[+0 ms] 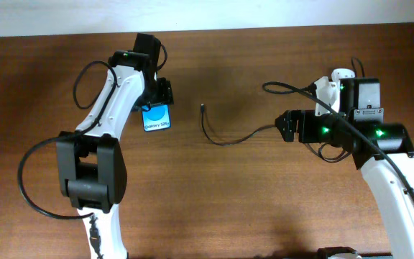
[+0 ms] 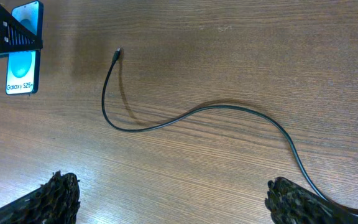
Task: Plug charger to phone and switch on socket
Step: 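Lift the phone upright with the left gripper, bottom edge down, then move the right gripper over the black cable's USB-C end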
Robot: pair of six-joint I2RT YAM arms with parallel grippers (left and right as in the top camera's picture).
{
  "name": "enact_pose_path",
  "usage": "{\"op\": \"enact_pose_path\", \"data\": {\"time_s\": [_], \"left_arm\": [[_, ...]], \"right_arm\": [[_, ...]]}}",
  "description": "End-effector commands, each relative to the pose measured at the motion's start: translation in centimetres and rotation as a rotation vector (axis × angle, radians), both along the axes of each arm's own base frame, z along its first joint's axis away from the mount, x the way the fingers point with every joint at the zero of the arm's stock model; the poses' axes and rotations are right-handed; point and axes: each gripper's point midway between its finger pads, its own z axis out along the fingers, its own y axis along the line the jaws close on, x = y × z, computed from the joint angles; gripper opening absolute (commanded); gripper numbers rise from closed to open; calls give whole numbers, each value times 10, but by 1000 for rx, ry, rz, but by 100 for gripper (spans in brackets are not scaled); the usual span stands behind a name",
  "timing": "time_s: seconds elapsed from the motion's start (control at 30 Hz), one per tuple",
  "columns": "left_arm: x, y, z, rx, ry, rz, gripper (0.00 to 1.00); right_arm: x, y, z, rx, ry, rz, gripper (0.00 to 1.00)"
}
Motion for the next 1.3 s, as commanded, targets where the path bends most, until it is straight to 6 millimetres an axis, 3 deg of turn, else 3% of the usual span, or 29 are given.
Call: {"op": "enact_pose_path", "data": {"time_s": [0.0,0.17,0.23,0.3,0.47,0.73,0.87,1.13,1.27], "left_arm": [[6,1,7,9,-24,-11,27],[12,0,18,0,-45,-10,11],[16,1,26,-27,-56,-2,0],[18,0,30,-88,-58,5,0],[24,17,37,-247,-45,150,0],[17,14,39,-352,14,275,0],[13,13,38,-373,42,364,0],[11,6,40,-450,96,551,0],[11,6,40,-463,109,630,0]], "right_arm": [[4,4,8,18,-20,8,99],[12,5,7,51,-11,-38,99],[20,6,7,76,-14,-71,100],[26,11,9,92,-21,-78,96],[59,52,13,82,21,16,91],[116,108,3,92,128,72,82],[130,121,-8,101,138,78,82],[133,125,-17,100,145,84,82],[142,134,-42,93,167,95,78]]}}
